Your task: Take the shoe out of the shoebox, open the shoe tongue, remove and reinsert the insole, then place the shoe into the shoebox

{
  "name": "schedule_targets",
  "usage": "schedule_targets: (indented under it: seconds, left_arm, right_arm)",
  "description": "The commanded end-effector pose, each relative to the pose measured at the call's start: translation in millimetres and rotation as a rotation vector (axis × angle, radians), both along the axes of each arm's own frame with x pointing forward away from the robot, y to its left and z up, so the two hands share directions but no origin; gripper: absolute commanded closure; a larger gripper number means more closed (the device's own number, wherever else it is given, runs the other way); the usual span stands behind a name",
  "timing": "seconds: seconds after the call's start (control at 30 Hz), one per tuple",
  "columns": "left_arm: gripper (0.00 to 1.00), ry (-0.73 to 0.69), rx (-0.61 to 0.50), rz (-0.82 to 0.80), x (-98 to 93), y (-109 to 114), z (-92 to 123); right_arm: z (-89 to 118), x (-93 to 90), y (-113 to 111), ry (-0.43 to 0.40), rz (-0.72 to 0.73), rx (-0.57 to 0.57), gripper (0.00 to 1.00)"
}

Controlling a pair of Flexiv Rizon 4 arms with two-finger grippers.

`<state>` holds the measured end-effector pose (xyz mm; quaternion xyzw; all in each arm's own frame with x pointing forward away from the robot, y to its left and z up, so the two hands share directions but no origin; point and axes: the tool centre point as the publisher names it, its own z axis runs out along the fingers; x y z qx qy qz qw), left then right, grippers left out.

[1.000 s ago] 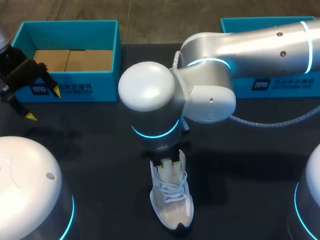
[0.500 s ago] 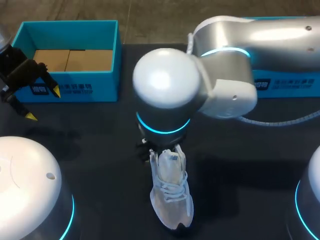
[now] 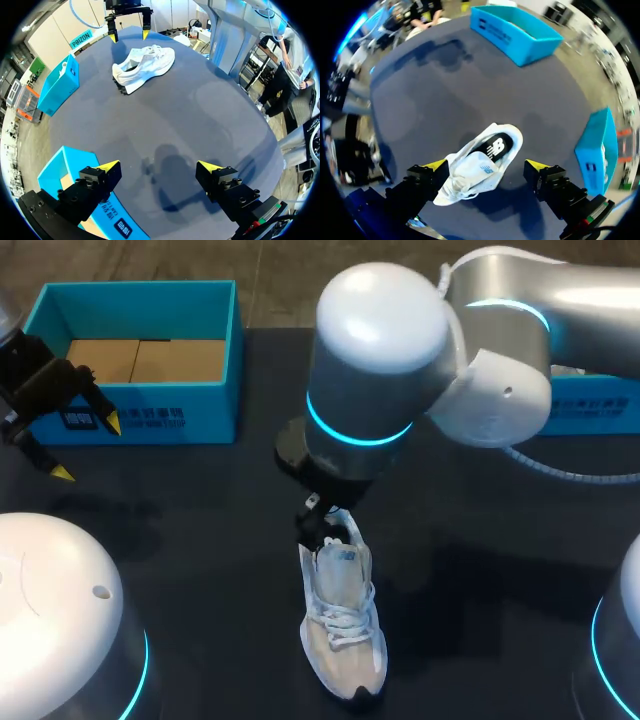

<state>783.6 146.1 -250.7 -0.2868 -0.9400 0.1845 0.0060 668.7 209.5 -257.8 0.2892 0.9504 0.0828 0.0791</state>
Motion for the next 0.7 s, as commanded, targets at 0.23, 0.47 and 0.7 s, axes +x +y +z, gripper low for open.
schedule_targets:
  seconds: [0.23,0.47,0.7]
  left_arm:
    - [0.00,-0.001,0.004,0.001,-0.8,0.0,0.4]
    - [0.00,-0.001,0.004,0.001,-0.8,0.0,0.4]
    - [0.00,-0.001,0.004,0.001,-0.8,0.0,0.4]
  right_arm:
    - [-5.3,9.8,-3.9,0.142,0.367,0.054,0.00]
    - [-12.5,35.7,-2.4,0.084,0.483,-0.054,0.00]
    - [-18.9,50.4,0.9,-0.018,0.555,-0.088,0.00]
